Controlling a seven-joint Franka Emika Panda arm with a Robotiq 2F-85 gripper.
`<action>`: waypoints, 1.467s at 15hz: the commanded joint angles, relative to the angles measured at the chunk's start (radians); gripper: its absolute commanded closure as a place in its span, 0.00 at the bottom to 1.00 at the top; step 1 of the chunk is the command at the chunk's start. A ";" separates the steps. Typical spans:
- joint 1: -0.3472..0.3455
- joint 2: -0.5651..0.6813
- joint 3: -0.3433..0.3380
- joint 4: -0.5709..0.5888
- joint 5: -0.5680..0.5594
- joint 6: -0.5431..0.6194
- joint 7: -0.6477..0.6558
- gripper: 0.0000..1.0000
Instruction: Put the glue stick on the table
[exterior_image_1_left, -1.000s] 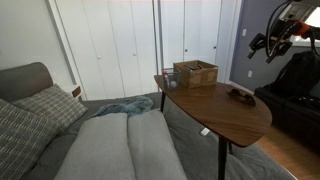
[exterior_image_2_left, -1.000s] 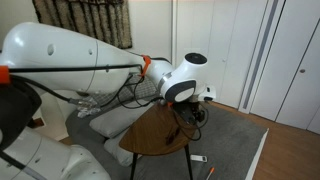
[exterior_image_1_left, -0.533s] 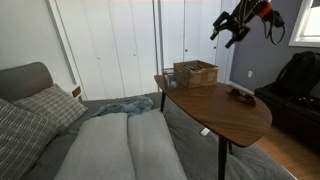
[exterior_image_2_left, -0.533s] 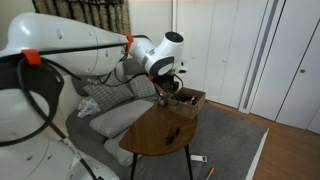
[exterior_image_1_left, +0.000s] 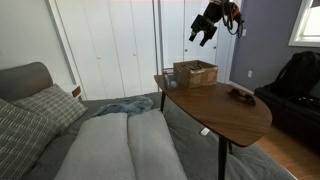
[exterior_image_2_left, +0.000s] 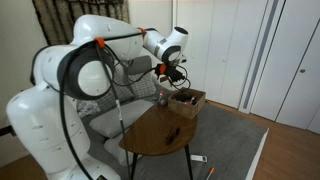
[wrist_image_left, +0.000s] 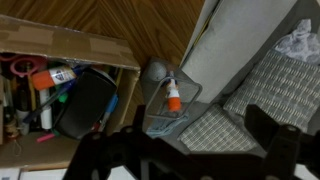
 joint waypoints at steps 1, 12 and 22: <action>-0.061 0.181 0.068 0.197 -0.025 -0.085 -0.151 0.00; -0.102 0.229 0.184 0.143 0.017 0.060 -0.136 0.00; -0.125 0.388 0.273 0.214 -0.013 0.150 -0.107 0.39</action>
